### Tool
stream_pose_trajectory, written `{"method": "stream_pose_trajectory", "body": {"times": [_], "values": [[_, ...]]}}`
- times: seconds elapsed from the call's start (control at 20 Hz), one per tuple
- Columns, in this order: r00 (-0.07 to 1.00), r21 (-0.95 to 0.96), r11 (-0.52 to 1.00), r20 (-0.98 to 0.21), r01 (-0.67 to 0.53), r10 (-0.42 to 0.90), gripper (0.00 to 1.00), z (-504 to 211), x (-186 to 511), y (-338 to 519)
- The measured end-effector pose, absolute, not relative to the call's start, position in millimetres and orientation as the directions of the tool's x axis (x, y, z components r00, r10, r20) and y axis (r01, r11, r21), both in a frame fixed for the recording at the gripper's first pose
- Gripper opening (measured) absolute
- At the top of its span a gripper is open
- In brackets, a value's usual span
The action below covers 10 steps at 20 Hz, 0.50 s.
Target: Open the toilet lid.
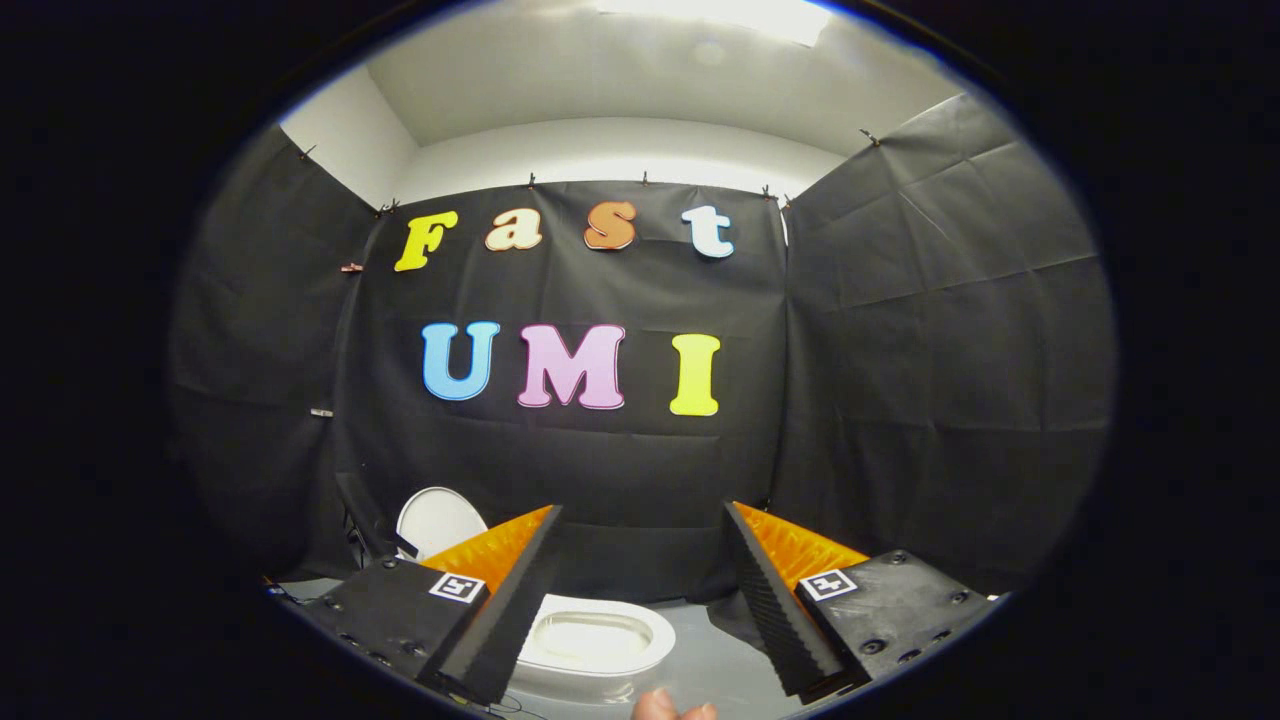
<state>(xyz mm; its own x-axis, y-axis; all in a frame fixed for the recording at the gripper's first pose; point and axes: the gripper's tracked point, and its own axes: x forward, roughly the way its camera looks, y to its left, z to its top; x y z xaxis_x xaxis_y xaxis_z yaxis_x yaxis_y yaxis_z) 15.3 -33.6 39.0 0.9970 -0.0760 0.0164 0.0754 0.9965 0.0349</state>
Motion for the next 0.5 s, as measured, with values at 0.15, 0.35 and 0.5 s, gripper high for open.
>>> {"method": "stream_pose_trajectory", "body": {"times": [0.15,0.35,0.5], "values": [[0.996,0.046,0.995,0.019,0.087,-0.088,0.98,41.7,14.3,-37.8],[0.995,0.055,0.994,0.025,0.096,-0.098,0.98,43.5,12.0,-40.7],[0.995,0.060,0.994,0.024,0.096,-0.098,0.98,43.3,11.5,-42.6]]}}
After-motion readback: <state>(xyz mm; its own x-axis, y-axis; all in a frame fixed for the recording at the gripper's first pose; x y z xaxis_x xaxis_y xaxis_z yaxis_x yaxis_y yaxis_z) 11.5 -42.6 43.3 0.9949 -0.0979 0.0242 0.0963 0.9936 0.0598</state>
